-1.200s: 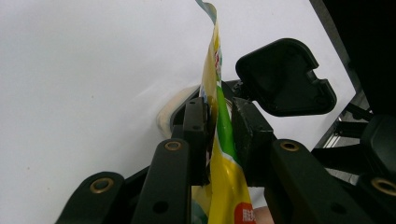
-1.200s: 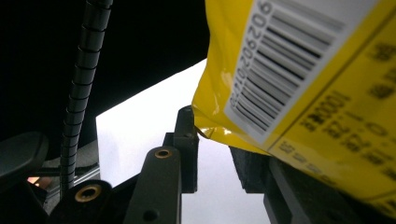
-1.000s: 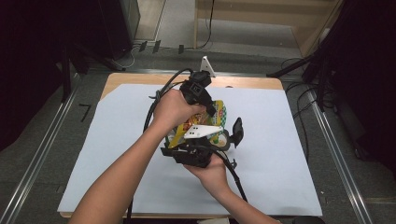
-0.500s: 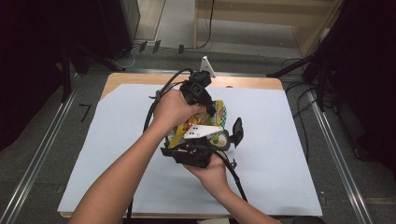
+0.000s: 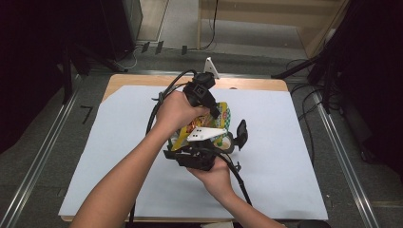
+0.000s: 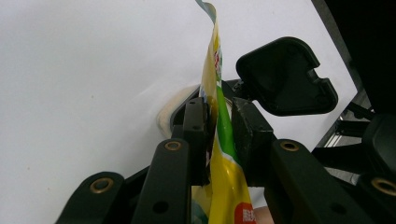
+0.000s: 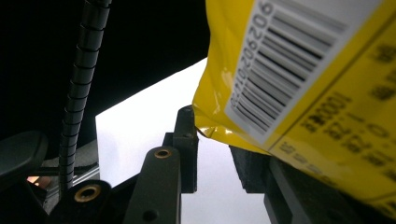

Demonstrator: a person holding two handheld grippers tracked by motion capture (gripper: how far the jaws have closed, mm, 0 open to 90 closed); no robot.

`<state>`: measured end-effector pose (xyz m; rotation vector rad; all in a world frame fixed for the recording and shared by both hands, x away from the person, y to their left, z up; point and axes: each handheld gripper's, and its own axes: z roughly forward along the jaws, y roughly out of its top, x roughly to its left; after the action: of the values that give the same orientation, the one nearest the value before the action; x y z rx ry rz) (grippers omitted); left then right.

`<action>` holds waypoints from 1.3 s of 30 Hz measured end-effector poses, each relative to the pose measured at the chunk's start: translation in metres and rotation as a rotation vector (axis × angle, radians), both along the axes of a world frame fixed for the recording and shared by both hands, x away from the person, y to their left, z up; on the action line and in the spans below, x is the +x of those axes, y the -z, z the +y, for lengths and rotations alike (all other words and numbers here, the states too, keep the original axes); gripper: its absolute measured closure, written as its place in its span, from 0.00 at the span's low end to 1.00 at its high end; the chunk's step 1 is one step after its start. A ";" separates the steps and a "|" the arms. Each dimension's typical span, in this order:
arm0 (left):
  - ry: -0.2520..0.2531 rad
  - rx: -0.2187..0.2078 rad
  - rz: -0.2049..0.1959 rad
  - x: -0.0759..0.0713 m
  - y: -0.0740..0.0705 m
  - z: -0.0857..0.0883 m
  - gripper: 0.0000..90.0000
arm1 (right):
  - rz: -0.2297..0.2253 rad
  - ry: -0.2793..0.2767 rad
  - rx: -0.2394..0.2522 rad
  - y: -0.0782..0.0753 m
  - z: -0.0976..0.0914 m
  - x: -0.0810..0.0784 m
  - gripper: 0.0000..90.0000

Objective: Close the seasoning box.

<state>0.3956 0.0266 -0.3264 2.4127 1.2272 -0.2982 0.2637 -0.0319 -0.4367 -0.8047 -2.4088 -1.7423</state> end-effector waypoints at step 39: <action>0.001 0.002 0.010 -0.001 0.000 0.000 0.85 | 0.004 -0.001 0.004 -0.002 0.001 -0.002 0.81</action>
<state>0.3950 0.0264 -0.3268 2.4163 1.2305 -0.3099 0.2615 -0.0308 -0.4349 -0.8061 -2.4022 -1.7426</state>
